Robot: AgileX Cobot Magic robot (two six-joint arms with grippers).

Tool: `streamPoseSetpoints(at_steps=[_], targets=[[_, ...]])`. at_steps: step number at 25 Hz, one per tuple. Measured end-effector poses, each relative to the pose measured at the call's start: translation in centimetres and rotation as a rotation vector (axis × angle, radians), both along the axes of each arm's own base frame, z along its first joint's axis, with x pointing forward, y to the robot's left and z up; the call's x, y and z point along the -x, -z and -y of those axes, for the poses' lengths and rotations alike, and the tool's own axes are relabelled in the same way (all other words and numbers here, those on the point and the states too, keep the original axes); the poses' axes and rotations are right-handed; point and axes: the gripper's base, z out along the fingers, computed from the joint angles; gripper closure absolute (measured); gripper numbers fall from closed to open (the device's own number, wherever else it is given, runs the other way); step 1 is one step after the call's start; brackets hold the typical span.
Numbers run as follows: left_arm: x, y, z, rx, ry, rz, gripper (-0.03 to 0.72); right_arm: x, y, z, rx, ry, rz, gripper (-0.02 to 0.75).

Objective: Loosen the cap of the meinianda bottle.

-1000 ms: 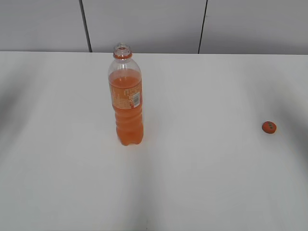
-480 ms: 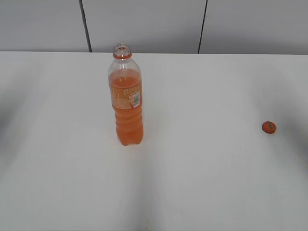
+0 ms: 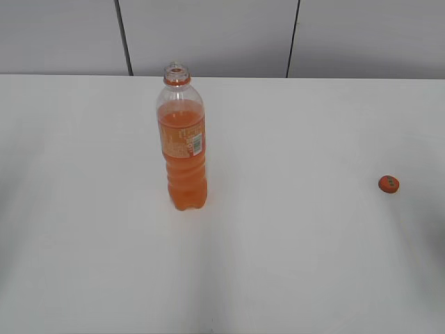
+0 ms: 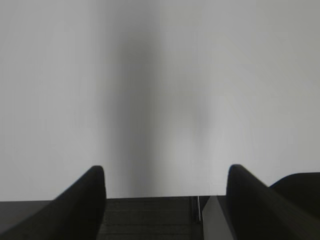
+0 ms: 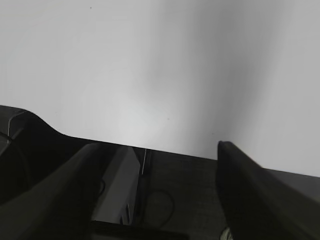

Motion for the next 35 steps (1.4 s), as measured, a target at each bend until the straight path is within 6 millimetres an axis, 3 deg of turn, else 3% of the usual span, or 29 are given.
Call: streamPoseSetpoints(at_steps=[5, 11, 20, 31, 35], targets=[[4.2, 0.3, 0.5, 0.016, 0.0, 0.138, 0.228, 3.9, 1.3, -0.3, -0.022, 0.008, 0.063, 0.205], [7.2, 0.2, 0.8, 0.023, 0.002, 0.294, 0.23, 8.1, 2.7, -0.3, -0.02, 0.008, 0.167, 0.206], [10.2, -0.3, 1.0, 0.01, 0.007, 0.44, 0.235, 11.1, 1.6, -0.3, -0.001, 0.009, 0.421, 0.206], [16.3, -1.1, 1.5, -0.017, 0.023, 0.79, 0.245, 15.7, 0.5, -0.1, 0.042, 0.012, 0.761, 0.206], [16.8, -1.0, 1.4, -0.033, 0.021, 0.807, 0.249, 16.5, 0.5, -0.1, 0.043, 0.014, 0.822, 0.206]])
